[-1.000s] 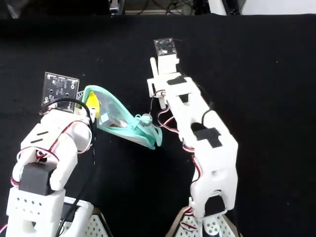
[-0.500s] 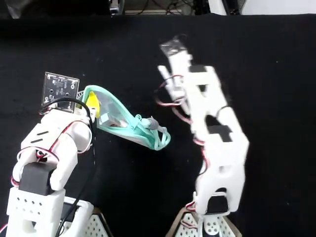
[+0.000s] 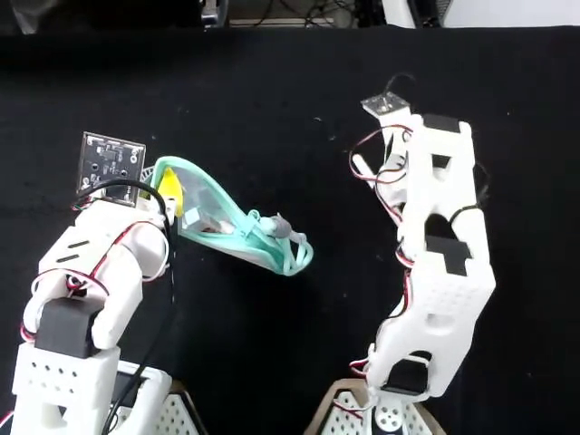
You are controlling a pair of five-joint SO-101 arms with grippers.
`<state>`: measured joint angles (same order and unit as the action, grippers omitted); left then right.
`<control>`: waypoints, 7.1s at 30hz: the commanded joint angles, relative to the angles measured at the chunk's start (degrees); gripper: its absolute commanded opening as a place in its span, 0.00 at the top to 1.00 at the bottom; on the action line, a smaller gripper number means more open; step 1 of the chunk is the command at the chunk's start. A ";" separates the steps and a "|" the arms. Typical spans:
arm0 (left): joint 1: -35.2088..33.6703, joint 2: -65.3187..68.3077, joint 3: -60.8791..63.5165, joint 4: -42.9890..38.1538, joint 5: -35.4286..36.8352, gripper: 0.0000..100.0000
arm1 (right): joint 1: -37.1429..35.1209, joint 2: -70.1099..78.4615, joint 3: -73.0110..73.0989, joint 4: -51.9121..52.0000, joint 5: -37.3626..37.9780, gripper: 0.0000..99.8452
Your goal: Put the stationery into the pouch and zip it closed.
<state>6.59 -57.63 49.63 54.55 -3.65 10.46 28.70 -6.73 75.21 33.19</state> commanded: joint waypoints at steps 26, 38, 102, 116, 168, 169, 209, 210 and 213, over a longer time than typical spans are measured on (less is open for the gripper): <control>-1.19 1.76 9.27 0.53 -0.88 0.97 | -6.59 19.12 -25.71 -4.48 -2.29 0.78; -1.19 2.02 9.80 -1.14 -0.88 0.97 | -3.78 25.10 -48.57 8.44 -7.82 0.99; -0.92 2.20 9.80 -1.14 -0.88 0.97 | -63.30 -91.12 20.53 -34.29 -17.58 0.99; -1.10 2.20 9.80 -1.14 -0.88 0.97 | -63.03 -91.74 44.09 -41.32 -17.23 0.99; -1.19 2.20 9.80 -1.14 -0.88 0.97 | -44.48 -89.71 33.98 9.41 -6.33 0.79; -1.19 2.20 9.80 -1.14 -0.88 0.97 | -44.48 -89.71 35.65 7.91 -5.80 0.79; -9.27 1.67 8.13 2.20 -20.31 0.97 | -41.49 -90.15 51.30 -12.92 4.40 0.79; -9.27 1.67 7.69 2.73 -20.40 0.97 | -41.67 -90.07 51.38 -13.89 4.04 0.79; -8.92 1.67 7.69 2.73 -20.22 0.97 | -42.55 -89.89 51.56 -14.51 3.08 0.79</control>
<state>-0.62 -57.63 49.80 55.16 -22.11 -30.59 -61.05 44.97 62.20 37.49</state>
